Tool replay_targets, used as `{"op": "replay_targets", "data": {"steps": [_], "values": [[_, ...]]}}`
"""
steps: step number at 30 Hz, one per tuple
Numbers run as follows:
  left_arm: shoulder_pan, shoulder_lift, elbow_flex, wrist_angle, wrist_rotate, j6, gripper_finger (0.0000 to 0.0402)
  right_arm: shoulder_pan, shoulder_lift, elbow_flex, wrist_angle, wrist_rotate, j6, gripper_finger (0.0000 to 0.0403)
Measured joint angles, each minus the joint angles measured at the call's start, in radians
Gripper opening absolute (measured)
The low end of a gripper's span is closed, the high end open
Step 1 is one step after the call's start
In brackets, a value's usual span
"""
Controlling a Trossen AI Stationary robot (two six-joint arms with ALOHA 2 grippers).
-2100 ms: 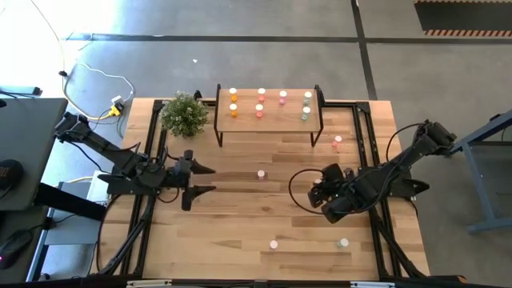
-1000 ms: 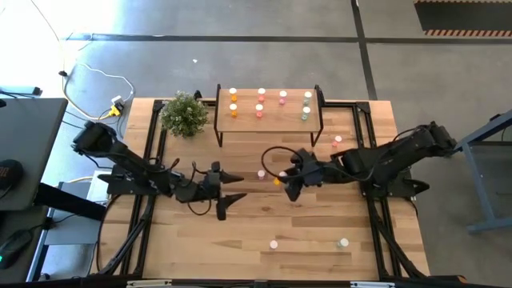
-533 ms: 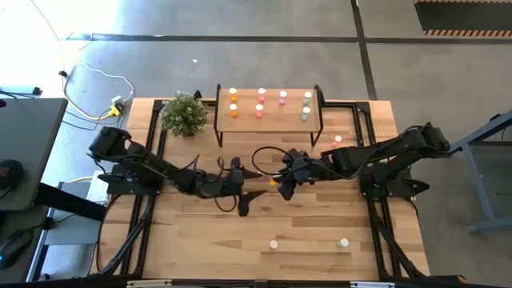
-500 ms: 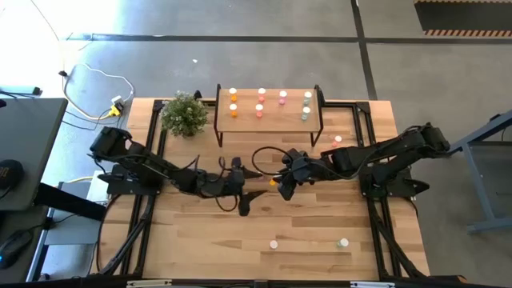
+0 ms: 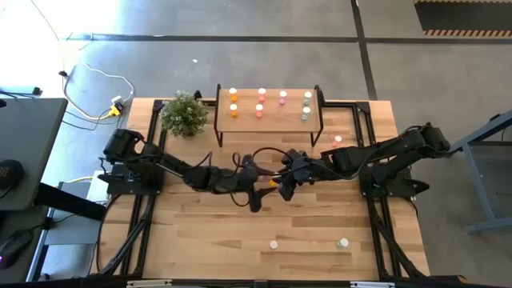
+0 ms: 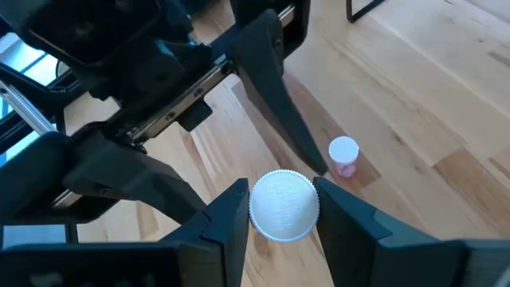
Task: Pick and place medicine bottles onto shelf by color
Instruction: Put the orange pill bottle aligned with the other orange pill bottles on the shelf
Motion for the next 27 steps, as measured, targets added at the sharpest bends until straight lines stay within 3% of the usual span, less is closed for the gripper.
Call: {"op": "replay_targets", "data": {"steps": [8,27], "values": [[0.008,0.002,0.002,0.0,-0.036,0.0,0.0247,0.0,0.0,0.0,0.006,0.001,0.001,0.0123],[0.013,0.002,0.002,0.002,0.004,0.028,0.0138,0.0,0.0,0.0,0.014,0.003,0.002,0.0123]]}}
